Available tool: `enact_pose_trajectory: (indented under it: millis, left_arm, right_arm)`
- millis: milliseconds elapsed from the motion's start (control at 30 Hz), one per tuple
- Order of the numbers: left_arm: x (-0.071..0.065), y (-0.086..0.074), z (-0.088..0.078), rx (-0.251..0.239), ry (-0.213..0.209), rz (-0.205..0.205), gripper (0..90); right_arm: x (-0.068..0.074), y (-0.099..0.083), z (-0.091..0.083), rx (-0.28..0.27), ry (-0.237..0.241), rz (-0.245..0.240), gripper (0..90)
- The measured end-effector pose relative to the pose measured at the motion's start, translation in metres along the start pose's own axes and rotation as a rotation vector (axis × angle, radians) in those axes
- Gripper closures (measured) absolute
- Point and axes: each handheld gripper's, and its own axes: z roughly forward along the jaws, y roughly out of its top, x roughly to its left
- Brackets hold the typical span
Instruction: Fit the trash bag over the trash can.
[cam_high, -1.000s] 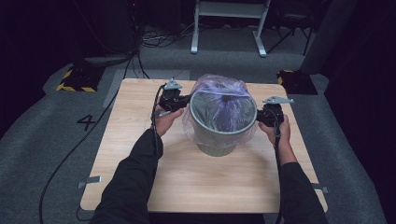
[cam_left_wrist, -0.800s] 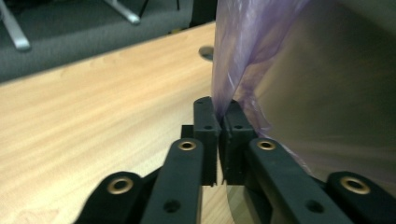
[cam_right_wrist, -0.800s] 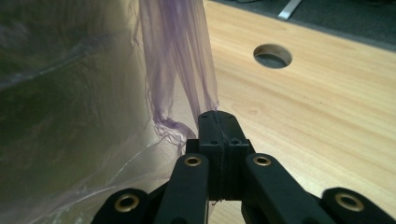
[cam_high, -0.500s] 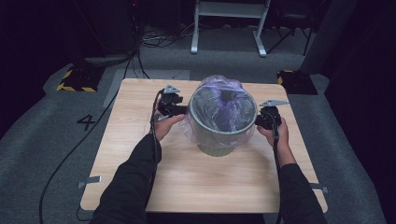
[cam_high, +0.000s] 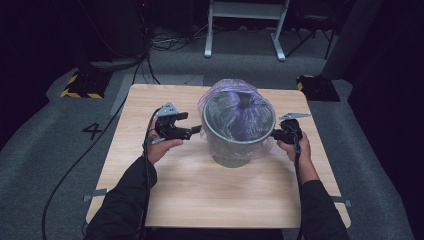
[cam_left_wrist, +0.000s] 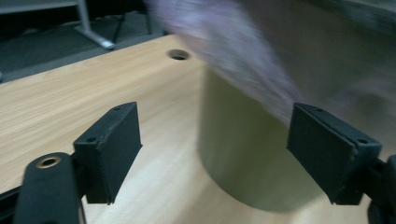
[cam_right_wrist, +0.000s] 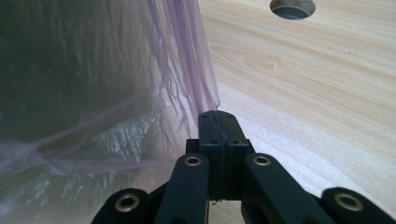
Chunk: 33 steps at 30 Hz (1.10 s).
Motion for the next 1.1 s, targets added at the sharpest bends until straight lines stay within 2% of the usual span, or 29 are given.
enact_pose_trajectory:
  millis: [67,100,233,300,367,500,567,667,767,867,1100]
  left_arm:
    - [-0.009,-0.002,0.0,-0.017,-0.053,0.02,15.9]
    - [-0.014,-0.002,0.001,-0.018,-0.064,0.029,15.8]
    - [-0.029,0.001,0.006,-0.014,-0.095,0.076,16.9]
    - [-0.034,0.001,0.008,-0.013,-0.115,0.096,21.7]
    - [-0.036,0.001,0.009,-0.004,-0.11,0.107,27.3]
    - [-0.036,0.0,0.01,0.018,-0.093,0.129,55.8]
    - [-0.037,-0.003,0.011,0.028,-0.063,0.154,71.6]
    - [-0.036,-0.008,0.012,0.027,-0.064,0.156,88.2]
    - [-0.036,-0.013,0.016,0.051,-0.063,0.161,89.8]
    - [-0.038,-0.019,0.022,0.098,-0.059,0.171,89.9]
    - [-0.036,-0.028,0.03,0.159,-0.058,0.172,90.0]
  right_arm:
    - [-0.001,-0.001,-0.002,-0.007,-0.005,0.0,89.6]
    - [-0.002,-0.002,-0.002,-0.013,0.001,0.004,89.4]
    - [-0.003,-0.004,-0.003,-0.012,0.002,0.008,85.8]
    - [-0.002,-0.005,-0.005,-0.021,0.003,0.002,83.3]
    - [-0.002,-0.006,-0.006,-0.037,0.008,-0.008,81.0]
    - [-0.001,-0.007,-0.01,-0.062,0.004,-0.024,77.8]
    - [0.002,-0.008,-0.014,-0.08,0.005,-0.037,77.3]
    - [0.004,-0.008,-0.018,-0.099,0.007,-0.049,79.3]
    - [0.006,-0.008,-0.019,-0.078,0.004,-0.062,85.1]
    - [0.005,-0.011,-0.015,-0.05,0.015,-0.066,90.0]
    - [0.002,-0.016,-0.007,-0.007,0.04,-0.037,90.0]
